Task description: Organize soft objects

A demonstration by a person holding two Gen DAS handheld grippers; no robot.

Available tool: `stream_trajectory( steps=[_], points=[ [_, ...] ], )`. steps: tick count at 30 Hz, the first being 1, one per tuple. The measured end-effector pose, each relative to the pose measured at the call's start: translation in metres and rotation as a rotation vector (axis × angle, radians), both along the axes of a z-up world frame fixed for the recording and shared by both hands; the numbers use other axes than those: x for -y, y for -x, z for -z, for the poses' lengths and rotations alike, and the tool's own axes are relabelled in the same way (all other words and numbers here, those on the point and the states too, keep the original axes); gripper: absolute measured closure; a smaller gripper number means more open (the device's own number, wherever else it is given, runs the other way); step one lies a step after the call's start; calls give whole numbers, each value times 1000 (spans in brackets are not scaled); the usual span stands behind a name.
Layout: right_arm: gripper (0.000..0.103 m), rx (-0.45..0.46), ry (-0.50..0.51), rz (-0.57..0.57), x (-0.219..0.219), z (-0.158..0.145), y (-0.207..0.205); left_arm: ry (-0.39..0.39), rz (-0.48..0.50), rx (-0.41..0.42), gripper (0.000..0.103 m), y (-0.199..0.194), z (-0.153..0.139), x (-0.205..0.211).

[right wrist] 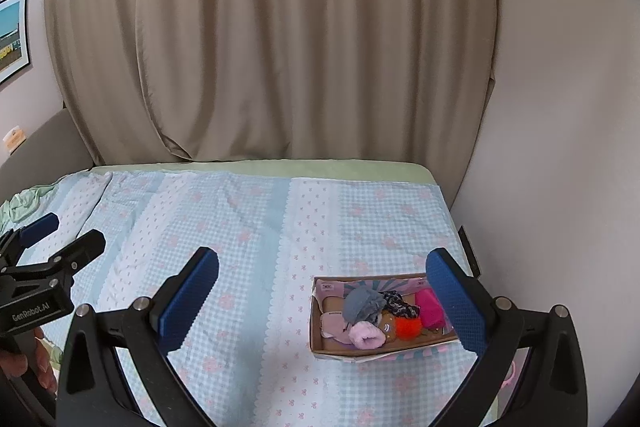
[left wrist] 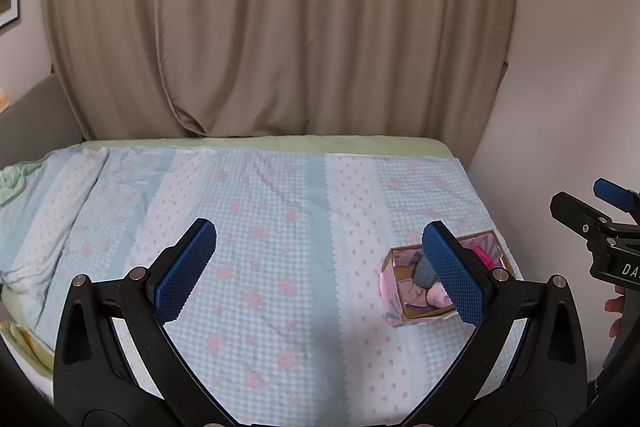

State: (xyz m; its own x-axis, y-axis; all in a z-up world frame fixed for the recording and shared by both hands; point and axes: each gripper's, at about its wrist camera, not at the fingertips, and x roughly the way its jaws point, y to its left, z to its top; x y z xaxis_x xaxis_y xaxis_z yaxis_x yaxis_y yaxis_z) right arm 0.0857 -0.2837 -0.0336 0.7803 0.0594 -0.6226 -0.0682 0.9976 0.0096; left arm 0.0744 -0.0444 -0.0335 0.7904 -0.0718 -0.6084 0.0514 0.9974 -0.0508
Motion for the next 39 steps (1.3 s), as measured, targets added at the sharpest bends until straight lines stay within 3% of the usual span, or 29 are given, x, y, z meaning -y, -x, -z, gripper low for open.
stream_trajectory(
  steps=[39],
  points=[
    [0,20,9,32,-4,0,0,-2,-14,34,0,2,-9,-1]
  ],
)
